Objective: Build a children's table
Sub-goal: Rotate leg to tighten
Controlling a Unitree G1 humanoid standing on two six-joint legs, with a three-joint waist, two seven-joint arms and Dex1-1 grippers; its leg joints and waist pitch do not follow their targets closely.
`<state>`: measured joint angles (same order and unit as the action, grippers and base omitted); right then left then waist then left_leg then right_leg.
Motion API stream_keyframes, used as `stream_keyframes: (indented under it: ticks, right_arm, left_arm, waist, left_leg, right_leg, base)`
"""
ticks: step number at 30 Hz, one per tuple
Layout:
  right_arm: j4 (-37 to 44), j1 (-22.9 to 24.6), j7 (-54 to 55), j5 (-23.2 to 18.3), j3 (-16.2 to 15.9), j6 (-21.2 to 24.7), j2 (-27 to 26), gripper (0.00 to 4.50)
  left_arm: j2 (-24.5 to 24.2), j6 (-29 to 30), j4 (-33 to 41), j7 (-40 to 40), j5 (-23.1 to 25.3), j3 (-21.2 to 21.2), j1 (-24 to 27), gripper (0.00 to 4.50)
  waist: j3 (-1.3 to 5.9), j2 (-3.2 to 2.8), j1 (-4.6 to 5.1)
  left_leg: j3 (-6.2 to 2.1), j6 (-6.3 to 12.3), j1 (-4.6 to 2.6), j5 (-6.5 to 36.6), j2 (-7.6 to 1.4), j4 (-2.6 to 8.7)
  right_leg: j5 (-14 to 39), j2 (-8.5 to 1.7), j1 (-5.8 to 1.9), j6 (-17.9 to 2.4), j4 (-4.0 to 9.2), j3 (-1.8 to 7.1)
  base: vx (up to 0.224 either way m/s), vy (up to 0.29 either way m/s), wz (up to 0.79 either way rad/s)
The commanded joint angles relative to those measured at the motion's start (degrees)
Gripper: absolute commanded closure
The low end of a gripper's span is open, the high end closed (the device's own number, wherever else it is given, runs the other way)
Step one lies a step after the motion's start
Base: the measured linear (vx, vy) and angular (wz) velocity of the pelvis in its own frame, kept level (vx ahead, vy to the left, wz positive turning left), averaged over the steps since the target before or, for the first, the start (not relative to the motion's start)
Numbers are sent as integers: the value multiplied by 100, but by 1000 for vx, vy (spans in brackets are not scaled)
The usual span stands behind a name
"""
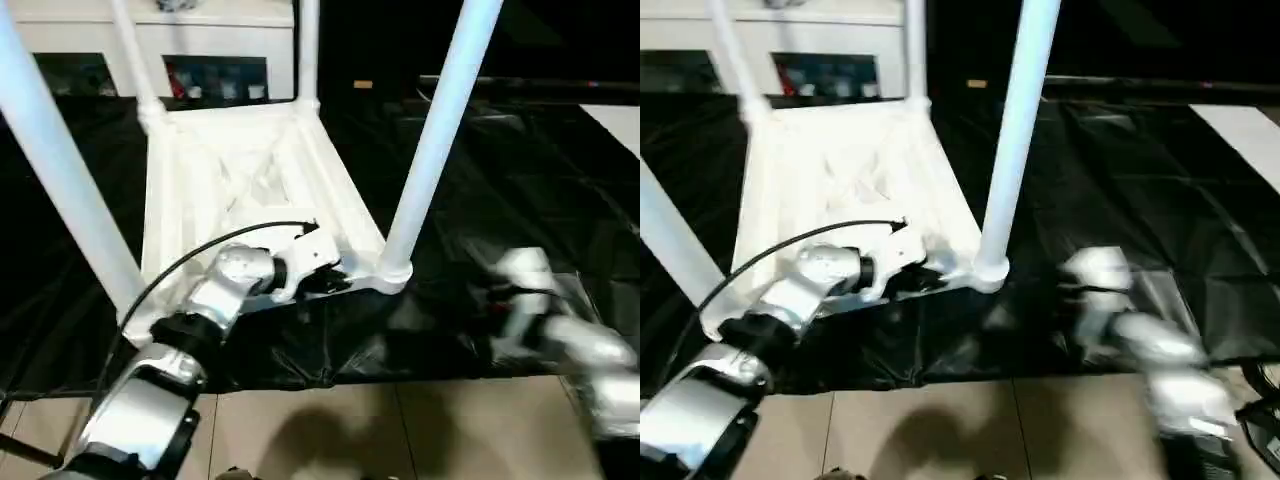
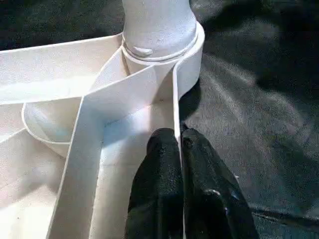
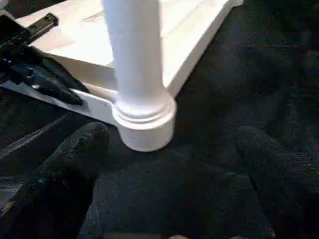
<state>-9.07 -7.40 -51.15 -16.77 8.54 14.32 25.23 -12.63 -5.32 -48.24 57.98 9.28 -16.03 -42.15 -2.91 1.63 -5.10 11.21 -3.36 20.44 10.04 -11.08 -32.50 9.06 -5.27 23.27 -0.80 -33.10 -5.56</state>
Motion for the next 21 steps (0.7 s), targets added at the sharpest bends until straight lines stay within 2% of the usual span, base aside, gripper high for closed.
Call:
stream_keyframes:
  ticks: [1,5,7,9,11,13,15,16,17,20,21]
  right_arm:
    - [284,120,-2,-186,97,147,50,1]
    - [507,204,76,-286,77,264,59,1]
    - [525,164,44,-251,-7,269,61,1]
    - [492,93,37,-160,-104,217,53,1]
    - [270,-181,81,99,-359,36,-24,1]
    - [-35,-469,242,366,-578,-148,-124,1]
    - [-199,-616,271,388,-650,-170,-194,1]
    - [-338,-729,269,422,-697,-222,-247,1]
    - [-630,-966,259,489,-800,-319,-356,1]
    - [-996,-1246,204,647,-985,-480,-441,1]
    - [-1183,-1387,156,731,-1086,-556,-476,1]
  left_arm:
    - [-90,-100,218,124,-7,-65,21,450]
    - [-141,-95,283,235,-13,-98,64,450]
    - [-158,-59,329,354,-33,-124,89,450]
    - [-171,-44,366,428,-47,-144,109,450]
    - [-176,-39,376,441,-53,-165,109,450]
    - [-181,-39,364,430,-59,-171,93,450]
    - [-191,-32,367,439,-60,-180,89,450]
    - [-191,-32,363,430,-55,-181,82,450]
    - [-190,-27,362,421,-47,-182,68,450]
    - [-177,-2,370,431,-46,-187,61,450]
    - [-171,14,380,432,-43,-196,66,450]
  waist:
    - [357,57,-40]
    - [358,45,-29]
    - [359,28,-36]
    - [361,37,-34]
    - [365,29,-15]
    - [371,24,-8]
    - [381,23,-19]
    - [390,50,-28]
    - [399,34,-32]
    - [399,25,-17]
    - [413,16,-25]
  left_leg:
    - [-109,455,-29,1329,-239,333]
    - [-108,436,-24,1299,-241,329]
    - [-111,412,-26,1306,-238,332]
    - [-111,399,-25,1300,-238,332]
    - [-114,366,-10,1249,-231,334]
    - [-112,315,-27,1247,-230,325]
    - [-101,306,-51,1194,-235,312]
    - [-96,339,-47,1110,-242,309]
    - [-96,344,-59,1088,-245,302]
    - [-95,373,-28,968,-243,298]
    - [-94,390,-41,914,-245,288]
  right_leg:
    - [1806,-380,-307,-917,436,288]
    - [1684,-378,-308,-976,421,285]
    - [1720,-383,-311,-957,422,286]
    - [1706,-384,-314,-958,421,285]
    - [1590,-375,-323,-997,403,278]
    - [1619,-382,-303,-1032,389,279]
    - [1479,-382,-294,-1097,365,293]
    - [1294,-371,-310,-1133,348,296]
    - [1197,-379,-294,-1196,318,296]
    - [932,-376,-324,-1319,283,298]
    - [790,-383,-327,-1370,255,301]
  base:
    - [0,0,0]
    - [0,0,0]
    - [0,0,0]
    - [0,0,0]
    - [0,0,0]
    - [0,0,0]
    - [0,0,0]
    - [0,0,0]
    - [0,0,0]
    - [0,0,0]
    - [0,0,0]
